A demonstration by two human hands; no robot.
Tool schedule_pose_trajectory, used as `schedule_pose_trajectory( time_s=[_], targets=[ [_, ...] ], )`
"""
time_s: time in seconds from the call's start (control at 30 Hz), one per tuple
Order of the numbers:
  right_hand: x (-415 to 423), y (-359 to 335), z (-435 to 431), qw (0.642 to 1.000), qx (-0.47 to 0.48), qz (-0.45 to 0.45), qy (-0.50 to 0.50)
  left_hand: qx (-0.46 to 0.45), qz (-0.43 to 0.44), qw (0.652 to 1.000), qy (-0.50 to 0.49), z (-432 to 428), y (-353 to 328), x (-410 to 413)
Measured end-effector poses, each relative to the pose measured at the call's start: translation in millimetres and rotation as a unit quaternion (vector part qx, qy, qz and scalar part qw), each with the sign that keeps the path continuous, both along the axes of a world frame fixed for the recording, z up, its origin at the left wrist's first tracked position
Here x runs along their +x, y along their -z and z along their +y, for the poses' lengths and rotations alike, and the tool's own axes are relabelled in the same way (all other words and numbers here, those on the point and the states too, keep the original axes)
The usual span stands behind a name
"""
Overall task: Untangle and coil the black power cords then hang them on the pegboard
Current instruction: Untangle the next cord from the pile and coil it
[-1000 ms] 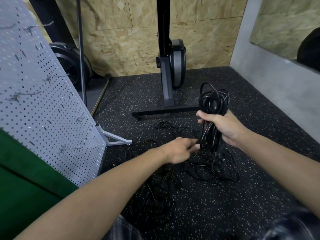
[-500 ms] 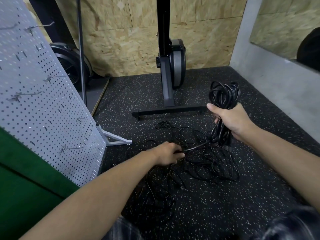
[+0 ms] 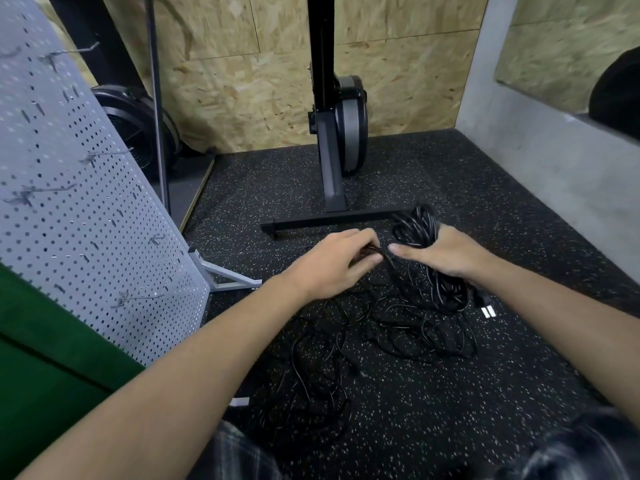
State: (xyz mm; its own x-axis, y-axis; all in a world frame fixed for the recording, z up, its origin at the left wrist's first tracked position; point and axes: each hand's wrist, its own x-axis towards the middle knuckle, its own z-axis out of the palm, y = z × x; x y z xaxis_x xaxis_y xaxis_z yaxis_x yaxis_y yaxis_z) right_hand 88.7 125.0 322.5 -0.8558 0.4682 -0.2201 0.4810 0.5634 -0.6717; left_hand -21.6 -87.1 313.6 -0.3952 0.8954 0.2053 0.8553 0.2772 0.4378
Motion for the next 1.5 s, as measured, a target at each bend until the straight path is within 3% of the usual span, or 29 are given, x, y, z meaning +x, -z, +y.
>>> schedule_pose_trajectory(
  time_s=[0.17, 0.33, 0.4, 0.53, 0.63, 0.83, 0.9, 0.97, 1.1, 1.27, 1.5],
  targets=[
    [-3, 8, 2, 0.995, 0.001, -0.095, -0.037, 0.035, -0.02, 0.999, 0.001, 5, -16, 5],
    [-5, 8, -6, 0.977, 0.065, -0.183, -0.091, 0.072, 0.019, 0.997, 0.004, 8, -26, 2],
    [-3, 6, -9, 0.977, 0.049, -0.18, -0.102, 0.081, 0.027, 0.996, -0.004, 7, -25, 0],
    [3, 4, -14, 0.985, -0.119, -0.113, -0.057, 0.11, -0.01, 0.993, -0.045, 0, -21, -6],
    [7, 0, -23, 0.968, -0.229, -0.096, -0.019, 0.111, -0.028, 0.992, -0.057, -1, -20, -5],
    [7, -7, -41, 0.927, -0.373, -0.015, -0.045, 0.194, -0.06, 0.973, -0.108, 2, -21, 0],
    [8, -10, -39, 0.927, -0.366, -0.014, -0.078, 0.204, -0.075, 0.968, -0.121, 2, -20, 0],
    [10, -14, -38, 0.942, -0.314, -0.069, -0.102, 0.204, -0.085, 0.969, -0.115, 1, -18, 1],
    [11, -14, -39, 0.963, -0.216, -0.139, -0.08, 0.192, -0.057, 0.974, -0.104, 1, -14, 3],
    [6, -13, -35, 0.962, -0.2, -0.149, -0.113, 0.162, -0.075, 0.98, -0.088, 4, -11, 6],
    [8, -25, -20, 0.922, -0.345, -0.042, -0.173, 0.103, -0.267, 0.952, -0.106, -9, -7, -10]
  ],
)
